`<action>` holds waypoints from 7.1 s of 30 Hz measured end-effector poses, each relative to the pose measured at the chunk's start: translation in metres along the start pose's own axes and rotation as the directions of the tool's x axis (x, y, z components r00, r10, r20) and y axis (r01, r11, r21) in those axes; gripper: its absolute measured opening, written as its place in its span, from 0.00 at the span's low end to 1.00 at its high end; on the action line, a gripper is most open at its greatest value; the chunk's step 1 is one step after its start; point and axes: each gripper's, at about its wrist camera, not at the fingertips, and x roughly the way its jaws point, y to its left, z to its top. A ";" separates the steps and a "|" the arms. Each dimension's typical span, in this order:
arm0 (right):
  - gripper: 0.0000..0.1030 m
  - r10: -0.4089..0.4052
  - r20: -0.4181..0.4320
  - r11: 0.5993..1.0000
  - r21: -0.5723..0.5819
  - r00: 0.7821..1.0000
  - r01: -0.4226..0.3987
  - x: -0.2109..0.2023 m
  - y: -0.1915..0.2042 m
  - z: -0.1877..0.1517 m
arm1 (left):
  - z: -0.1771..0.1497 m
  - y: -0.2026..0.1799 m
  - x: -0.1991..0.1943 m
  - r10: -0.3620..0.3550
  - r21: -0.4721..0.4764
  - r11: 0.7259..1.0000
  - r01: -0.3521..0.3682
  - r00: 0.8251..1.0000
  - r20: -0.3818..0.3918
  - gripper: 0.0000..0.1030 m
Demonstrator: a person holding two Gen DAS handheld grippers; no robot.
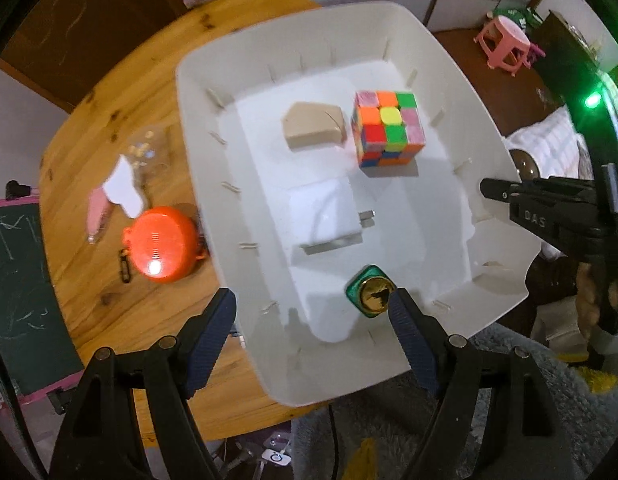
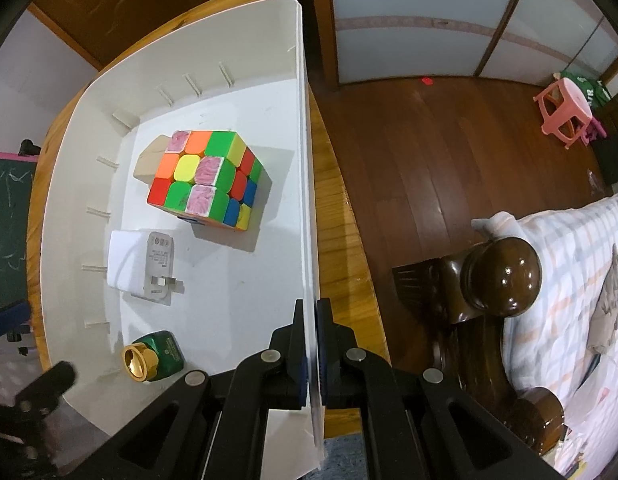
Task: Organize rigid objects
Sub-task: 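Carry the green jar into the bin and open the left tool, then move the left tool to the pink cup on the table, then close the left tool on the pink cup and lift it, then carry the pink cup into the bin and open the left tool, then move the left tool to the white paddle-shaped card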
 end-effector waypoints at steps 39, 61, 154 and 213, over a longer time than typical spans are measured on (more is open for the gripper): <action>0.07 -0.094 0.011 0.992 0.090 0.995 0.093 -0.003 0.006 -0.002 | 0.016 0.299 0.070 0.086 -0.141 0.987 -0.082 0.996 0.021 0.79; 0.09 -0.139 -0.027 0.980 0.141 0.990 0.142 0.006 0.007 0.003 | 0.062 0.289 0.141 -0.050 -0.066 0.997 0.050 0.999 0.003 0.65; 0.03 0.009 0.016 1.000 -0.014 1.000 -0.009 0.001 0.000 -0.007 | 0.112 0.044 0.003 0.057 -0.181 0.982 -0.046 0.997 0.056 0.82; 0.11 -0.156 -0.028 0.972 0.172 0.987 0.159 0.002 0.010 -0.005 | 0.063 0.253 0.131 -0.098 -0.371 0.927 0.045 0.987 -0.126 0.85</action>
